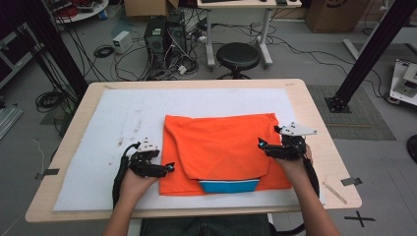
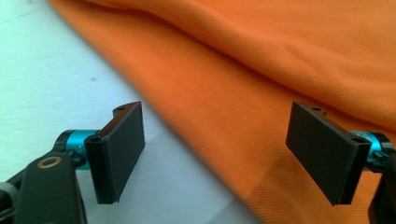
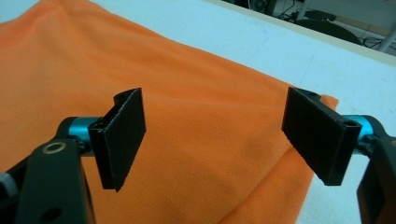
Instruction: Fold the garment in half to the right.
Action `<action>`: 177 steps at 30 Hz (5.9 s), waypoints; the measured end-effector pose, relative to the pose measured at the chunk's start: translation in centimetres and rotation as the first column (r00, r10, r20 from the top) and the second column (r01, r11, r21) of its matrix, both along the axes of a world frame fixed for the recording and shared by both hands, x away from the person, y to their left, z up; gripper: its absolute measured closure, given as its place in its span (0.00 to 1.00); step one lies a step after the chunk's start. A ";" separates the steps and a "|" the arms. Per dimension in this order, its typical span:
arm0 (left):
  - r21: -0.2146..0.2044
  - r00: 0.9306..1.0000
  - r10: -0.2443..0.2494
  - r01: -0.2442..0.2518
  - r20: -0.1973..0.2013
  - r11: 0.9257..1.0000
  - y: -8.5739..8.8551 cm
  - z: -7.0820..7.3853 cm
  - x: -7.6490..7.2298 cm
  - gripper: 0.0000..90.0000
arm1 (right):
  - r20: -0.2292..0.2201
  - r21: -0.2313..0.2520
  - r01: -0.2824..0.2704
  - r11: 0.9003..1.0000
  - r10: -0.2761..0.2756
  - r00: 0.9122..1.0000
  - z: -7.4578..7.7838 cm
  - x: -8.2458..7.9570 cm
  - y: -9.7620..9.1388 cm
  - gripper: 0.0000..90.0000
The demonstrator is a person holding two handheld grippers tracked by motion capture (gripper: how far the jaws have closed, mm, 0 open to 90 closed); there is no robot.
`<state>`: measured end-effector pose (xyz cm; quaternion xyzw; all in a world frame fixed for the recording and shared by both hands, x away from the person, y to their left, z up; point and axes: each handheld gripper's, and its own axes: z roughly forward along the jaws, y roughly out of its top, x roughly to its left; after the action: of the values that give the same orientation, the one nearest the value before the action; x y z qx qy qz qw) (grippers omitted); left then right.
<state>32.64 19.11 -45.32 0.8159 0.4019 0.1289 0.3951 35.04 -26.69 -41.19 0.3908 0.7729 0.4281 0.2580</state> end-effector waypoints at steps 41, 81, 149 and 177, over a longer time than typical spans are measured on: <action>-0.042 0.994 -0.108 0.108 0.010 0.993 -2.2 0.0 -2.7 0.52 | -0.002 -0.022 0.000 1.000 0.000 1.000 -0.1 0.0 0.1 0.25; 0.001 0.976 -0.202 0.202 0.078 0.979 -3.1 0.1 -4.2 0.84 | 0.028 -0.051 -0.154 0.987 0.156 0.987 3.0 1.9 6.3 0.26; 0.036 0.973 -0.200 0.197 0.114 0.980 -3.5 0.0 -4.5 0.84 | -0.277 -0.115 -0.423 0.899 0.380 0.882 -0.2 12.9 27.4 0.30; 0.026 0.974 -0.202 0.200 0.108 0.979 -3.3 0.1 -4.5 0.90 | -0.291 -0.298 -0.484 0.823 0.405 0.867 -2.1 12.5 33.3 0.93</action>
<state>28.16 15.81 -45.19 0.8470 0.2941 0.1359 0.4215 47.56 6.66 -43.33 0.1884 0.9312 0.2824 0.1330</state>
